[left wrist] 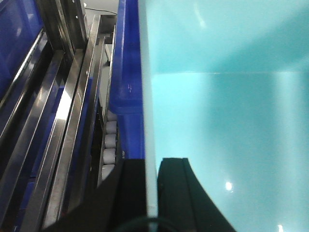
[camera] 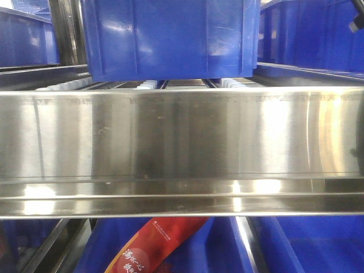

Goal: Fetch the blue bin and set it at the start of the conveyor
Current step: 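Lift the teal bin with both grippers and pull it off the shelf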

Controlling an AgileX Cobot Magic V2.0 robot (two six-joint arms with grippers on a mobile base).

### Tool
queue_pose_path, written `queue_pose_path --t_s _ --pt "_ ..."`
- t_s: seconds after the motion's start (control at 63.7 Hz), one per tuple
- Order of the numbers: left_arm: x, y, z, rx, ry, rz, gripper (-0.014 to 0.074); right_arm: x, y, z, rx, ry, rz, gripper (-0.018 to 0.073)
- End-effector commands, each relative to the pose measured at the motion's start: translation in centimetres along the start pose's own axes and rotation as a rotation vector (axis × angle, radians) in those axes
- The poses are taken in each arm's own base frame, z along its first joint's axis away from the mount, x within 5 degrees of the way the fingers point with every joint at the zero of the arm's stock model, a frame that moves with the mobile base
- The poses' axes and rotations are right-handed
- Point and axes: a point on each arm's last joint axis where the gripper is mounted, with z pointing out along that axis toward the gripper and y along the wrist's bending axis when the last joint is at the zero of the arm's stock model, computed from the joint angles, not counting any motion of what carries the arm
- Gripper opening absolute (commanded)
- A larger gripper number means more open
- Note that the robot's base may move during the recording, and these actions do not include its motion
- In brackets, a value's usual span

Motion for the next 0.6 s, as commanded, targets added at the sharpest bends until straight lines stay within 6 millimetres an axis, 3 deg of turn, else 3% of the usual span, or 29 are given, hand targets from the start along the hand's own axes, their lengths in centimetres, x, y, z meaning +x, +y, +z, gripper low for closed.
queue_pose_path --t_s 0.0,0.581 --pt "-0.72 0.2 -1.07 0.009 -0.062 0.01 -0.0111 -0.69 -0.28 -1.02 0.006 -0.069 -0.042 -0.0162" --pt "-0.79 0.16 -1.07 0.013 -0.069 0.01 -0.0111 -0.24 -0.07 -0.1 0.005 -0.054 -0.013 -0.0162"
